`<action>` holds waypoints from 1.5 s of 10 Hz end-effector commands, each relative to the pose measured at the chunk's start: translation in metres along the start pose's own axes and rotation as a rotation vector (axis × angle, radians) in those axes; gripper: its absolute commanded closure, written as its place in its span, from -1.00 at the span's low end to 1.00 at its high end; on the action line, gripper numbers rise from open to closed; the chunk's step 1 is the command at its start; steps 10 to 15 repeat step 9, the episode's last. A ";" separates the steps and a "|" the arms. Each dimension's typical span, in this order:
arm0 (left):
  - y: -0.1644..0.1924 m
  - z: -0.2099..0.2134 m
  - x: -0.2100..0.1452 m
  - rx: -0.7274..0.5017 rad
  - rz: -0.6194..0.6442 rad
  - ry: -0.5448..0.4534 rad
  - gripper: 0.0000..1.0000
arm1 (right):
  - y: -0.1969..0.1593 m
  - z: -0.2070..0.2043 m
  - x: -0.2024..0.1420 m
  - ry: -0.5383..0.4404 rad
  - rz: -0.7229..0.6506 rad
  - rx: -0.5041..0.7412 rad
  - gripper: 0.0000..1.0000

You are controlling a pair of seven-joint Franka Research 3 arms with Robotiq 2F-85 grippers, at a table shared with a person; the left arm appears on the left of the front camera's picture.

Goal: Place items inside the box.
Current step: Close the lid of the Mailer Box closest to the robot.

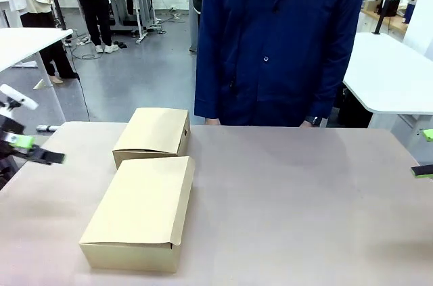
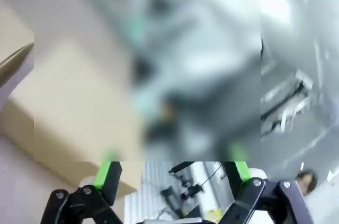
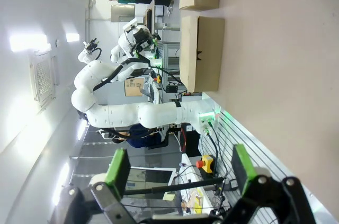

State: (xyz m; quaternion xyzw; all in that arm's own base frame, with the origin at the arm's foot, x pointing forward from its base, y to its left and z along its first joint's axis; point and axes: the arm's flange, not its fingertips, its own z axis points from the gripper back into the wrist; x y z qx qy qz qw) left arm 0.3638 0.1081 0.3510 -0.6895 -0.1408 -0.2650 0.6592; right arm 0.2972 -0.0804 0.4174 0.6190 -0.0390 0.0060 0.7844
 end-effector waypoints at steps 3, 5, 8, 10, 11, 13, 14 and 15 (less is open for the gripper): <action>0.000 0.030 -0.012 0.037 0.132 -0.102 -1.00 | 0.003 0.001 -0.001 0.001 0.002 0.007 -1.00; 0.000 0.030 -0.012 0.037 0.132 -0.102 -1.00 | 0.003 0.001 -0.001 0.001 0.002 0.007 -1.00; 0.000 0.030 -0.012 0.037 0.132 -0.102 -1.00 | 0.003 0.001 -0.001 0.001 0.002 0.007 -1.00; 0.000 0.030 -0.012 0.037 0.132 -0.102 -1.00 | 0.003 0.001 -0.001 0.001 0.002 0.007 -1.00; 0.000 0.030 -0.012 0.037 0.132 -0.102 -1.00 | 0.003 0.001 -0.001 0.001 0.002 0.007 -1.00; 0.000 0.030 -0.012 0.037 0.132 -0.102 -1.00 | 0.003 0.001 -0.001 0.001 0.002 0.007 -1.00; 0.000 0.030 -0.012 0.037 0.132 -0.102 -1.00 | 0.003 0.001 -0.001 0.001 0.002 0.007 -1.00; 0.000 0.030 -0.012 0.037 0.132 -0.102 -1.00 | 0.003 0.001 -0.001 0.001 0.002 0.007 -1.00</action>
